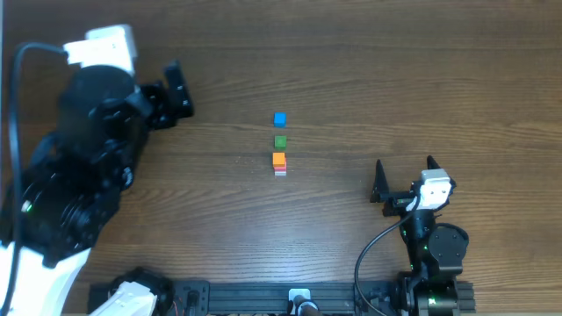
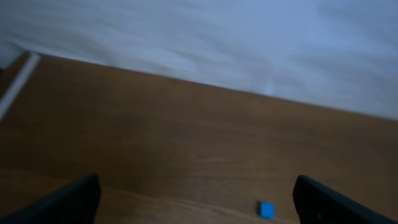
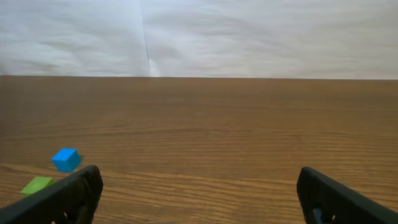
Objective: Stack Cubes
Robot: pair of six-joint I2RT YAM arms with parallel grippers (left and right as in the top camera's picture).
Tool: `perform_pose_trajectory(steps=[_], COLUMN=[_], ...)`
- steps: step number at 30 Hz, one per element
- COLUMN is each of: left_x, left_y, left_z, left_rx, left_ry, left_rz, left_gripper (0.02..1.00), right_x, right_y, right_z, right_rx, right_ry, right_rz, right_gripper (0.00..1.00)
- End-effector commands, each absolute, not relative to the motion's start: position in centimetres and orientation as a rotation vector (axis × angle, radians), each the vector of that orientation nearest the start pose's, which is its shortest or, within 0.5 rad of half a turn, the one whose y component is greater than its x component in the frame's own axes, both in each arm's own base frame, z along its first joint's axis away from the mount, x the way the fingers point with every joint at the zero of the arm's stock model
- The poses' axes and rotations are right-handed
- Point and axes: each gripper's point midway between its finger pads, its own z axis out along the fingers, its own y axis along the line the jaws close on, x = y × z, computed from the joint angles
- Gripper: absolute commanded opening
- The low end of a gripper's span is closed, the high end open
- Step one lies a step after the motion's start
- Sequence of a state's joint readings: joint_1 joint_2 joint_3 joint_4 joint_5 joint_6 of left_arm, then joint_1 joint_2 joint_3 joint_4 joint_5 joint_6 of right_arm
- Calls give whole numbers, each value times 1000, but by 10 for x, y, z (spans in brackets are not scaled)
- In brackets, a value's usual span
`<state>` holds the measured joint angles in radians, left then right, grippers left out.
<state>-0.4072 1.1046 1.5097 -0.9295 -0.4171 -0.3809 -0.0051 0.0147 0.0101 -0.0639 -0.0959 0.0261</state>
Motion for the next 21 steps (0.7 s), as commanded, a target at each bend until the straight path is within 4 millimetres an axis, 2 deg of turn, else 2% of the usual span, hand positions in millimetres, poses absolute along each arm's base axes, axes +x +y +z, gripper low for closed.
perform_pose_trajectory(steps=[1,6,10,14,21], left_x=[288,275,265,255,237], left_y=[-30,-18,-9,-12,-4], left_z=[384,377,358,340,304], left_rx=[-200,-161,-182,-117,-135], left_ry=[1983,1909,1868,1808,1705], left_rz=[-1,-18,-38,-69,-93], left_gripper=[998,996,998,998,998], right_x=[245,245,245,245,245], right_y=[18,18,18,18,18], right_z=[158,158,158,158,158], right_rx=[-57,-57,-57,-57,-57], right_ry=[1638,1638,1638,1638,1638], right_rz=[108,108,108,108,108], right_gripper=[993,993,991,993,993])
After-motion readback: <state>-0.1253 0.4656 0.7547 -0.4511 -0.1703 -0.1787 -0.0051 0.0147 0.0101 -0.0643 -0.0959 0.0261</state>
